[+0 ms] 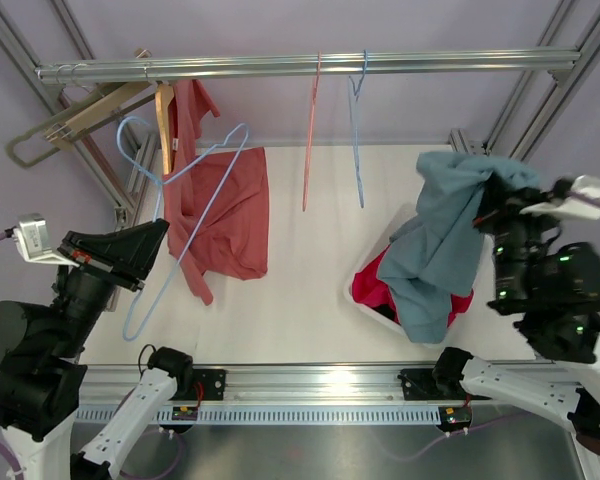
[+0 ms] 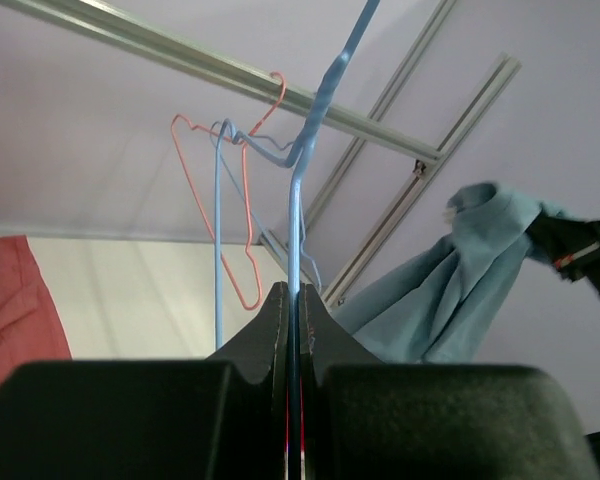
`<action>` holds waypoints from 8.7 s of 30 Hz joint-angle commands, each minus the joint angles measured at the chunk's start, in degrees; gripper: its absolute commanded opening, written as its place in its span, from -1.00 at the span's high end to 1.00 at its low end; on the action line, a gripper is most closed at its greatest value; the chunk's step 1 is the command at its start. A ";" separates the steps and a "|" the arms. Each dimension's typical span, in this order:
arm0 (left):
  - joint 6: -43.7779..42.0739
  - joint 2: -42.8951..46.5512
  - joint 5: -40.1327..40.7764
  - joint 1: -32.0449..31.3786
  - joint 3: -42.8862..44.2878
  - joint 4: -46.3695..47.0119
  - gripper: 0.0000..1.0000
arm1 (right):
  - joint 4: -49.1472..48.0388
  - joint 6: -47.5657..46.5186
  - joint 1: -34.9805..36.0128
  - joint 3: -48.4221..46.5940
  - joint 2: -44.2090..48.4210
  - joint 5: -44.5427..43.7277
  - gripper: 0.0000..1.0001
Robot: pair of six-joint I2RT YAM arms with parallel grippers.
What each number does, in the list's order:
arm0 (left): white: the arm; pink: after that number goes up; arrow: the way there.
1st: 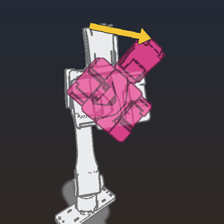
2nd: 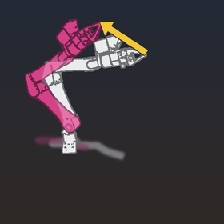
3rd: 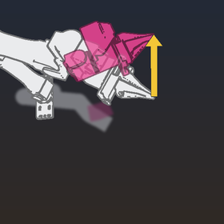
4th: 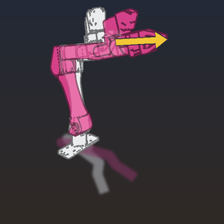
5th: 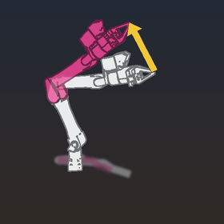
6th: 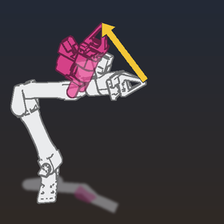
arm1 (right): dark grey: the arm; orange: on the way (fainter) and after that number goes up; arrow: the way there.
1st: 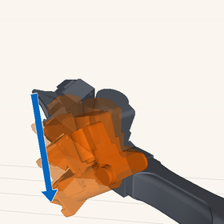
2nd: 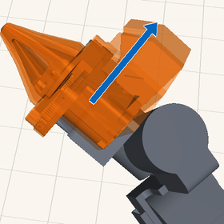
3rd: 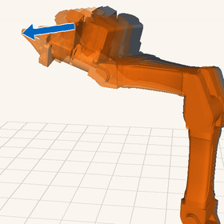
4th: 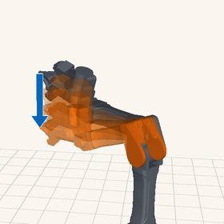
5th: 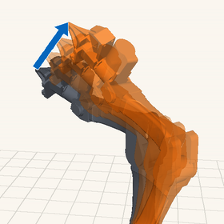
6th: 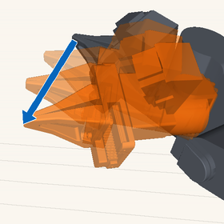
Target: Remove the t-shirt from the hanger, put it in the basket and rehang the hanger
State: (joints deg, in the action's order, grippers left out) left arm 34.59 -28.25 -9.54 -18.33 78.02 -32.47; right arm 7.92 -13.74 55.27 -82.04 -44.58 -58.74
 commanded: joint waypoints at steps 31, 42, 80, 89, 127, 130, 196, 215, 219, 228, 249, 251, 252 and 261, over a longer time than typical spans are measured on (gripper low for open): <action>-4.97 -22.98 -0.74 -1.00 -3.14 14.52 1.00 | 45.10 51.03 -0.77 18.05 21.73 14.87 -0.29; -10.24 -39.94 3.47 -6.72 8.11 21.91 1.00 | 33.39 45.29 -0.77 26.58 19.53 27.35 0.99; -12.70 -14.42 8.13 -7.69 -10.51 9.03 -0.98 | 30.47 45.56 -0.77 23.34 22.07 42.66 -0.59; -12.88 8.37 8.57 -7.69 -20.88 -7.40 -0.98 | 37.51 46.52 -0.69 19.37 27.68 33.79 -0.99; -22.29 -38.79 26.68 3.36 22.17 -6.90 -0.98 | 17.04 40.72 -0.69 25.00 8.01 56.63 -0.99; -20.80 -43.98 24.15 7.06 24.63 -6.91 -0.97 | 17.21 40.54 -0.69 25.79 8.80 56.63 -0.99; -28.61 -40.57 -7.42 15.16 13.56 15.24 1.00 | 11.41 43.18 -0.69 30.10 7.93 64.36 -0.99; -24.66 -33.45 -13.74 15.42 2.05 25.17 1.00 | 9.92 43.88 -0.51 30.62 6.17 65.68 -0.99; -20.36 -34.59 -15.33 16.92 2.05 27.89 1.00 | 10.27 43.62 -0.51 30.71 6.17 65.24 -0.99; -17.80 -25.47 -6.99 16.92 -1.54 27.20 1.00 | 6.94 43.44 0.45 31.15 2.49 65.60 -0.99; -1.99 1.79 7.16 17.01 -6.13 11.47 1.00 | -17.94 22.97 37.45 -1.88 -45.58 32.82 -0.99; -1.28 2.93 8.39 17.01 -5.34 11.02 1.00 | -17.85 22.18 39.30 -5.93 -49.80 30.11 -0.99; -1.10 3.20 8.75 17.10 -5.16 10.94 1.00 | -17.59 21.83 39.91 -6.90 -50.95 29.65 -0.99; 1.71 4.61 6.64 17.18 -1.56 9.62 1.00 | -19.96 16.48 43.17 -11.56 -56.85 14.62 -0.37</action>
State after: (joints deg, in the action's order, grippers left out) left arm 33.63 -24.73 -2.83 -1.39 72.71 -29.23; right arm -7.49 6.37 97.67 -90.72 -101.78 -35.73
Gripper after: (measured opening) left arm 0.137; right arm 0.753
